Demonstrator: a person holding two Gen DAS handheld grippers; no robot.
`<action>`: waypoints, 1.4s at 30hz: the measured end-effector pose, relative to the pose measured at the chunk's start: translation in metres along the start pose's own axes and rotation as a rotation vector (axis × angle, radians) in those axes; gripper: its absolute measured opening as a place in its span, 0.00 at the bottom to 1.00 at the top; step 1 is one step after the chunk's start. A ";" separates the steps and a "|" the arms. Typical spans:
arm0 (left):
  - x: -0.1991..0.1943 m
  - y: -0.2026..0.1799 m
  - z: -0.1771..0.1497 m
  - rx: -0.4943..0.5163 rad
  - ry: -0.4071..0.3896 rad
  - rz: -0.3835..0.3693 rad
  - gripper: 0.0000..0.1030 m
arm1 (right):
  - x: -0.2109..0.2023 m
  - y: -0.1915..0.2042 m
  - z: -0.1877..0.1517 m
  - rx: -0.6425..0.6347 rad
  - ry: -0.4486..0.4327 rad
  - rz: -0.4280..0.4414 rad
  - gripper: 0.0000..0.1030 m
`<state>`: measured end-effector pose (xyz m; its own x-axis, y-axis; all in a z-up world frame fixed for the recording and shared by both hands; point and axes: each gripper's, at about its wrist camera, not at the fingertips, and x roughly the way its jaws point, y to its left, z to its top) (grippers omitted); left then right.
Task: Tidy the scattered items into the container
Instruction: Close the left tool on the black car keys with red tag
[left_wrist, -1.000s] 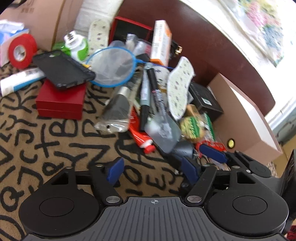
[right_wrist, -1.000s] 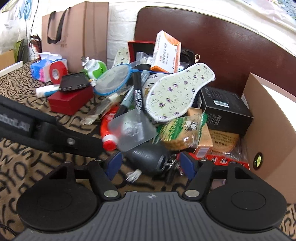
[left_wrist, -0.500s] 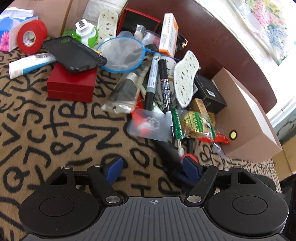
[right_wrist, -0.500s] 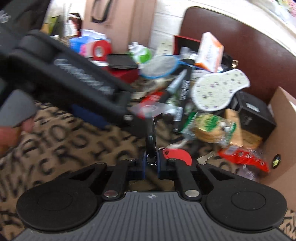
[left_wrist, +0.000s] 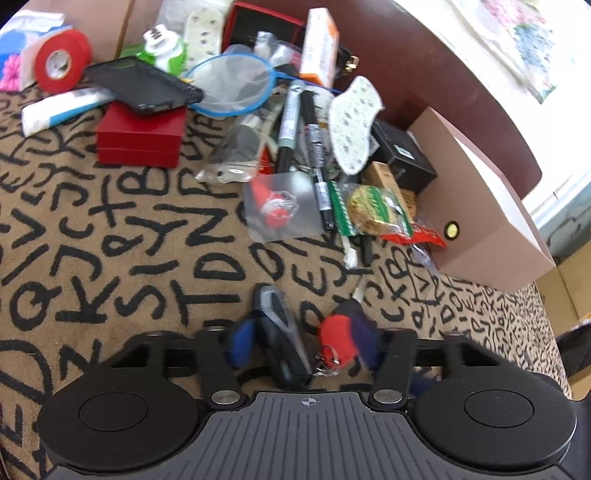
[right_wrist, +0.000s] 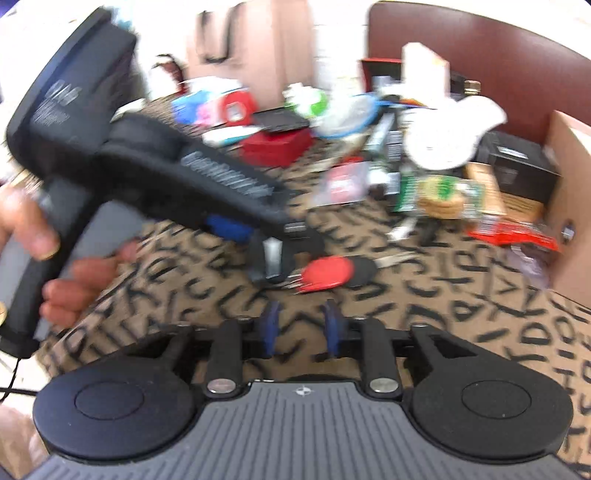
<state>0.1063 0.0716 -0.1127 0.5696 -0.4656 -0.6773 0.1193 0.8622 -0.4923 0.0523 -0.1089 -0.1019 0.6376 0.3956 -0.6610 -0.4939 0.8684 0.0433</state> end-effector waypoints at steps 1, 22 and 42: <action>0.000 0.004 0.001 -0.019 0.005 0.002 0.46 | -0.001 -0.004 0.001 0.022 -0.010 -0.024 0.43; 0.003 0.006 0.001 0.006 0.011 0.014 0.36 | 0.030 -0.013 0.008 0.157 -0.012 -0.033 0.37; 0.010 -0.005 0.002 0.040 -0.005 0.064 0.32 | 0.039 -0.001 0.010 0.109 -0.004 -0.086 0.29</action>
<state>0.1126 0.0632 -0.1162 0.5815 -0.4079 -0.7039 0.1144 0.8976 -0.4257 0.0835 -0.0911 -0.1197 0.6773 0.3197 -0.6626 -0.3709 0.9262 0.0678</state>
